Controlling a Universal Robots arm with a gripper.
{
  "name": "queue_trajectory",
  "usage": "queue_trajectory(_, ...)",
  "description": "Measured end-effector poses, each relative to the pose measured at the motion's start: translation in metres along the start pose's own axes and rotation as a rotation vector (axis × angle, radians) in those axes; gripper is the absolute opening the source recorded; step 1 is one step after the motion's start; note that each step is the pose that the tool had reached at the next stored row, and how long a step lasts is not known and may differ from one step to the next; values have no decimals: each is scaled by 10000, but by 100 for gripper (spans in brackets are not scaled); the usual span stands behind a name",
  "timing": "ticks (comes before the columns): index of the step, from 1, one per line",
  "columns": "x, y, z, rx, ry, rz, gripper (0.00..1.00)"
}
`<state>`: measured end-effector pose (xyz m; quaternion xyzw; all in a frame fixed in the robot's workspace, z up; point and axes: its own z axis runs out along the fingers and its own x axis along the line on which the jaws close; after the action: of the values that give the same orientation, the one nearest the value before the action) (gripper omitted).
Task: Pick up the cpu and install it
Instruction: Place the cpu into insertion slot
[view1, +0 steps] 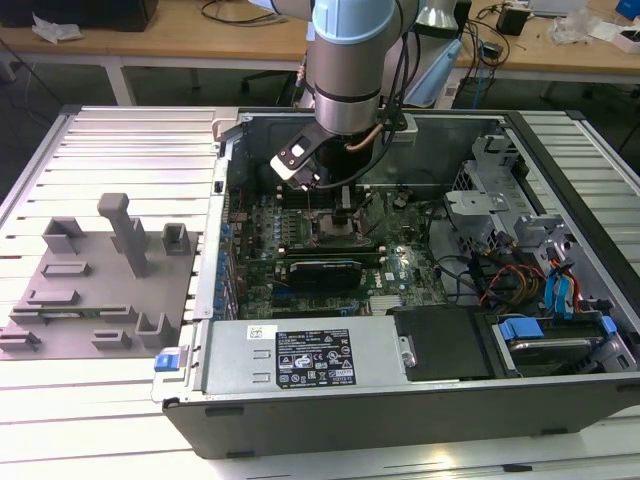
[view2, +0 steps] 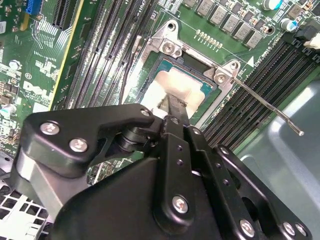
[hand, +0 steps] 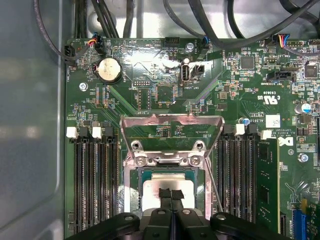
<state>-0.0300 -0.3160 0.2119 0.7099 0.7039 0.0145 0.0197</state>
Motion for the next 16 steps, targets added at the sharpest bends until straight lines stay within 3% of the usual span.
queue_trajectory(1, 0, 0, 0, 0, 0, 1, 11)
queue_trajectory(2, 0, 0, 2, 64, -1, 1, 11)
queue_trajectory(3, 0, 0, 4, 206, -4, -1, 11)
queue_trajectory(5, 0, 0, 5, 262, -3, -1, 11)
queue_trajectory(16, 0, -4, 69, 271, -4, -1, 11)
